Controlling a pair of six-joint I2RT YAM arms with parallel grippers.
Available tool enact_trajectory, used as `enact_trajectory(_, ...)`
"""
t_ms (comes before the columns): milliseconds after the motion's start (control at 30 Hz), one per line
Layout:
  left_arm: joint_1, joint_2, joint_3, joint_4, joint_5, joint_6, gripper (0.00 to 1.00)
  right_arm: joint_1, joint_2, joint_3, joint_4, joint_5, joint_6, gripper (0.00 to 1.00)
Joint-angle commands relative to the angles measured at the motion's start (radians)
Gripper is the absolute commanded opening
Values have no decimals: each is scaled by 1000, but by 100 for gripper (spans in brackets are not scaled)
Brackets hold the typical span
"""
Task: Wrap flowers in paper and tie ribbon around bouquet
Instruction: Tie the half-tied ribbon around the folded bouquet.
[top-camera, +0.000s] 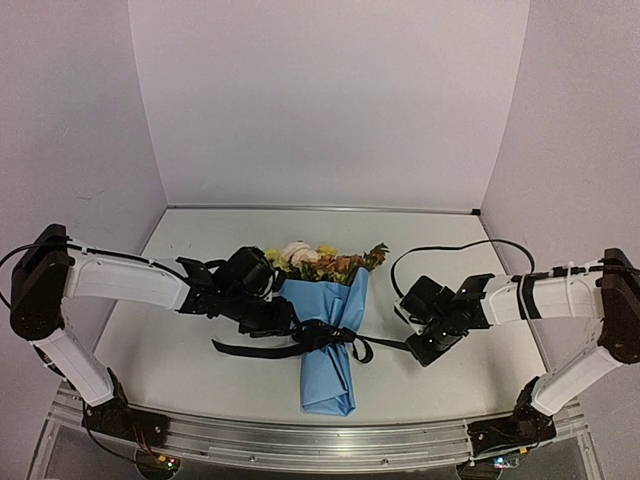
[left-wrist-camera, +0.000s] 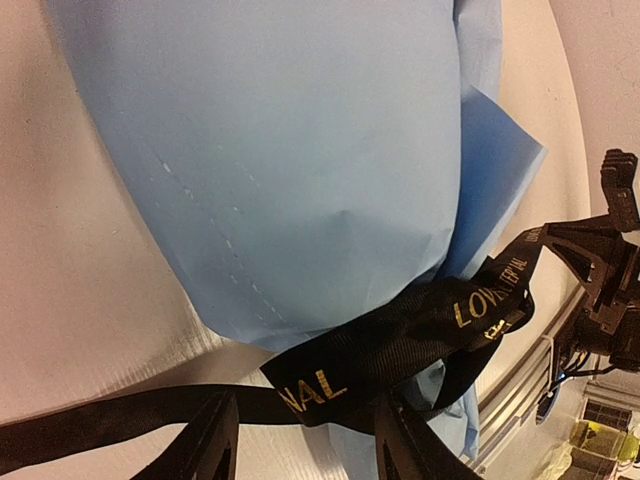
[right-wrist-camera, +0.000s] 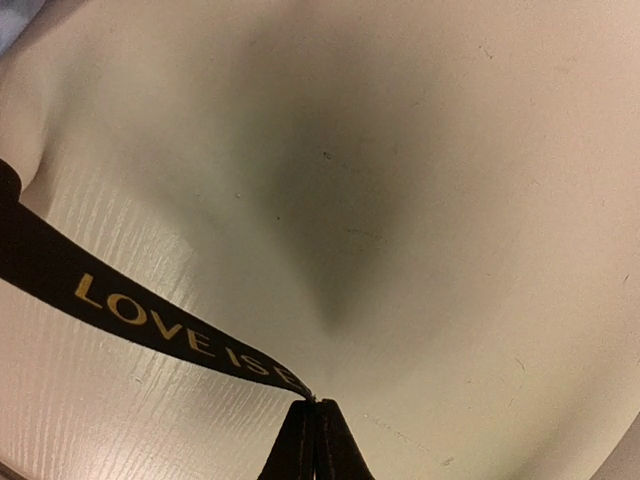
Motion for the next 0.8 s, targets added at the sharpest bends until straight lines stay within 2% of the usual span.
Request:
enact_trajectory(0,-16,2,-2,53,-7,-12,46,5,-17,-3,-24,60,20,0)
enact_trajectory(133,-24,23,17,53,1,-6,40,4,-12,3,-25,75,24,0)
enact_trajectory(533,-38,48,27,41,-44,-19,48,1,11,41,-30,65,36,0)
enact_trajectory(633,-38,71,40,49,-45,-18,41,1,17,52,-30,62,38,0)
enact_trajectory(767,-38,89,60,54,-53,-23,22,1,26,67,-32,56,40,0)
